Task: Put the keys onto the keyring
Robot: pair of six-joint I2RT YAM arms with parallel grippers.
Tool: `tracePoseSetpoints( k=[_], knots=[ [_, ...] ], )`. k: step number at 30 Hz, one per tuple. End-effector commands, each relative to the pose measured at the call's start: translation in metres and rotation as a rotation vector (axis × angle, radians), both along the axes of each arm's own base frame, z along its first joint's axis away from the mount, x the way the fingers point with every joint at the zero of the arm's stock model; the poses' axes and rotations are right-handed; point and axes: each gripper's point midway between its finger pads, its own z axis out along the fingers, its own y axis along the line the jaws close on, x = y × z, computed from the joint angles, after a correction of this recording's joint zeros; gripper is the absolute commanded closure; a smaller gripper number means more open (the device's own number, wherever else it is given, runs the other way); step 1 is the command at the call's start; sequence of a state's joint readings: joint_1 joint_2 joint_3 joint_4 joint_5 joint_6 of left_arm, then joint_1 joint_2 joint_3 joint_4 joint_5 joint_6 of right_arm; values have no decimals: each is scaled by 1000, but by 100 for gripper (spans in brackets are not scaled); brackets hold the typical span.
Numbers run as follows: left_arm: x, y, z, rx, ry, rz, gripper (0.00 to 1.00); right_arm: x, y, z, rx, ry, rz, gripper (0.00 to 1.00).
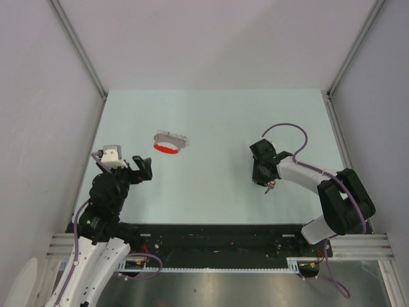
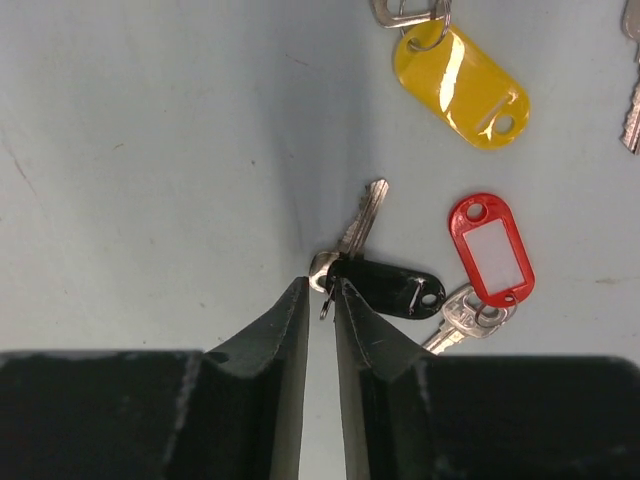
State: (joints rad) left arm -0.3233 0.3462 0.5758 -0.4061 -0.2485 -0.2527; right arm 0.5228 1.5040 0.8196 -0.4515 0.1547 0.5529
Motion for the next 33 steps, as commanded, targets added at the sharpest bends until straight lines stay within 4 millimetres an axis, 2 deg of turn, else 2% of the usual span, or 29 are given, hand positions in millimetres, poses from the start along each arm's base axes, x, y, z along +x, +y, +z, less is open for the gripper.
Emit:
tracePoseSetpoints(
  k=[1, 6, 10, 12, 16, 19, 21, 22, 27, 29, 30, 31, 32, 33],
  knots=[
    [1, -4, 3, 15, -17, -29, 0, 18, 5, 5, 2, -53, -37, 81],
    [1, -4, 1, 18, -14, -29, 0, 16, 3, 2, -25, -48, -38, 86],
    [2, -5, 1, 18, -13, -30, 0, 15, 1, 6, -35, -60, -33, 98],
    [2, -5, 0, 18, -10, -33, 0, 16, 4, 11, -31, -81, -22, 100],
    [3, -9, 0, 24, -8, -56, 0, 23, 14, 36, -3, -172, 41, 100],
    [5, -22, 1, 21, -14, -126, 0, 27, 28, 50, 11, -240, 145, 100],
    [5, -39, -1, 16, -15, -221, 0, 32, 36, 65, 18, -305, 212, 100],
    [6, -45, 2, 5, -25, -249, 0, 30, 46, 70, 44, -322, 262, 100],
    [8, -87, -7, -49, 87, -451, 0, 29, 66, 100, 84, -430, 428, 100],
    [10, -96, -3, -57, 116, -484, 0, 30, 65, 110, 44, -446, 447, 100],
    [14, -102, -10, -52, 156, -501, 0, 29, 58, 112, 2, -446, 441, 100],
    [15, -106, -10, -48, 162, -510, 0, 32, 54, 119, -30, -476, 434, 100],
    [14, -119, -3, -43, 148, -549, 0, 31, 53, 123, -47, -498, 455, 100],
    [15, -128, -6, -35, 161, -567, 0, 32, 57, 139, -24, -559, 460, 100]
  ],
)
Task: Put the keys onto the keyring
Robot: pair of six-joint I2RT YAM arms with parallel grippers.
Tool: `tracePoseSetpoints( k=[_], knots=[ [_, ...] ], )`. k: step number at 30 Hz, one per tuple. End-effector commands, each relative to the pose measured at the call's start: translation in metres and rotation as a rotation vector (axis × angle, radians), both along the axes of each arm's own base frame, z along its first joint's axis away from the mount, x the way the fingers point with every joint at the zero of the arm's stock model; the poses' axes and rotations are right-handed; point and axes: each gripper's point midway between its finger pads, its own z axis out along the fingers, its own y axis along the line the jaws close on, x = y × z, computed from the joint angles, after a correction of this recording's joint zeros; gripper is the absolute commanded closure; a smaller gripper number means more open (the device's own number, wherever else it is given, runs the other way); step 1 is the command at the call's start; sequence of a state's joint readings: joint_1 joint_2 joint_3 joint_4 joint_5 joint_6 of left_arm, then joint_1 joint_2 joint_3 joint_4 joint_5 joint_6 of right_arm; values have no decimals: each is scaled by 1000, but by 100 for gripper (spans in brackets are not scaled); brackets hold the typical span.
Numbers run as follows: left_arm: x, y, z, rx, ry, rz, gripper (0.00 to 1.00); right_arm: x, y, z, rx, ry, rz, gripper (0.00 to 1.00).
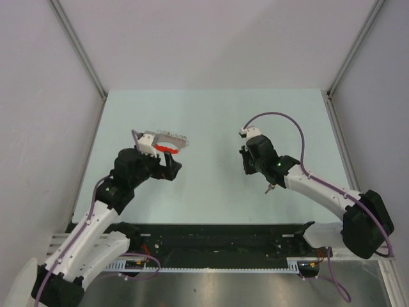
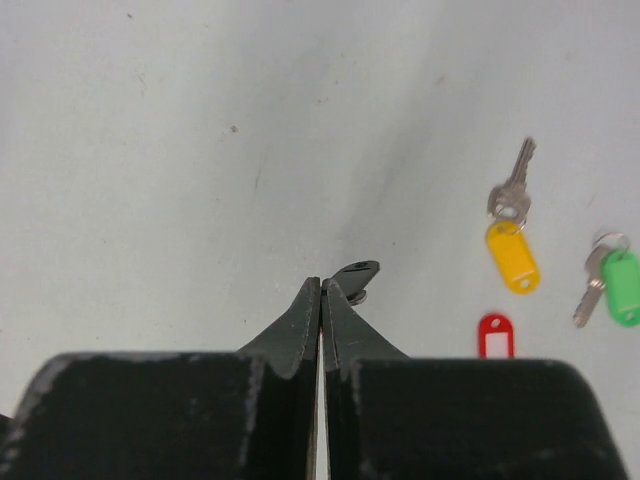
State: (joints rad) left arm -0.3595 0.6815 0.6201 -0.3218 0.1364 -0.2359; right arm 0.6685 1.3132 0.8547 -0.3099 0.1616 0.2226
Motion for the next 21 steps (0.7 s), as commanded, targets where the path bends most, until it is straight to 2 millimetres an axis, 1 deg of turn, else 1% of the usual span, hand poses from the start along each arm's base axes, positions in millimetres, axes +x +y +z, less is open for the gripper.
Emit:
tracePoseSetpoints(
  k=[1, 2, 3, 4, 5, 6, 7, 8, 9, 10, 11, 12, 13, 14, 15, 16, 17, 19, 20, 21],
  knots=[
    [1, -48, 37, -42, -70, -156, 0, 12, 7, 61, 23, -216, 75, 100],
    [-5, -64, 42, -45, -86, -209, 0, 14, 11, 69, 53, -260, 91, 100],
    [-3, -73, 50, -52, -123, -231, 0, 13, 14, 80, 85, -296, 108, 100],
    [-2, -82, 49, -48, -123, -252, 0, 8, 20, 96, 138, -333, 147, 100],
    [-5, -92, 52, -54, -140, -286, 0, 8, 25, 108, 179, -383, 166, 100],
    [-2, -100, 61, -69, -186, -305, 0, 6, 28, 116, 207, -409, 186, 100],
    [-1, -105, 62, -72, -197, -320, 0, -1, 33, 130, 254, -442, 231, 100],
    [-2, -113, 66, -81, -218, -348, 0, 0, 36, 147, 297, -500, 235, 100],
    [-1, -117, 73, -89, -248, -364, 0, -6, 39, 148, 326, -507, 262, 100],
    [0, -123, 84, -111, -292, -383, 0, -11, 42, 156, 359, -524, 290, 100],
    [-2, -130, 87, -124, -307, -420, 0, -14, 43, 170, 406, -567, 299, 100],
    [-1, -134, 99, -148, -358, -434, 0, -19, 45, 172, 439, -568, 327, 100],
    [-3, -137, 104, -161, -381, -455, 0, -23, 45, 175, 464, -577, 343, 100],
    [-5, -141, 105, -170, -397, -484, 0, -27, 45, 189, 505, -617, 356, 100],
    [-7, -143, 111, -187, -427, -498, 0, -30, 46, 193, 529, -625, 365, 100],
    [-8, -145, 122, -212, -473, -509, 0, -35, 47, 190, 566, -607, 391, 100],
    [-10, -147, 123, -228, -482, -524, 0, -40, 46, 203, 606, -642, 405, 100],
    [-15, -151, 129, -256, -510, -555, 3, -50, 48, 203, 670, -622, 442, 100],
    [-18, -153, 134, -282, -536, -573, 5, -51, 45, 212, 702, -653, 445, 100],
    [-25, -157, 135, -298, -541, -620, 9, -56, 44, 216, 728, -659, 468, 100]
  ],
)
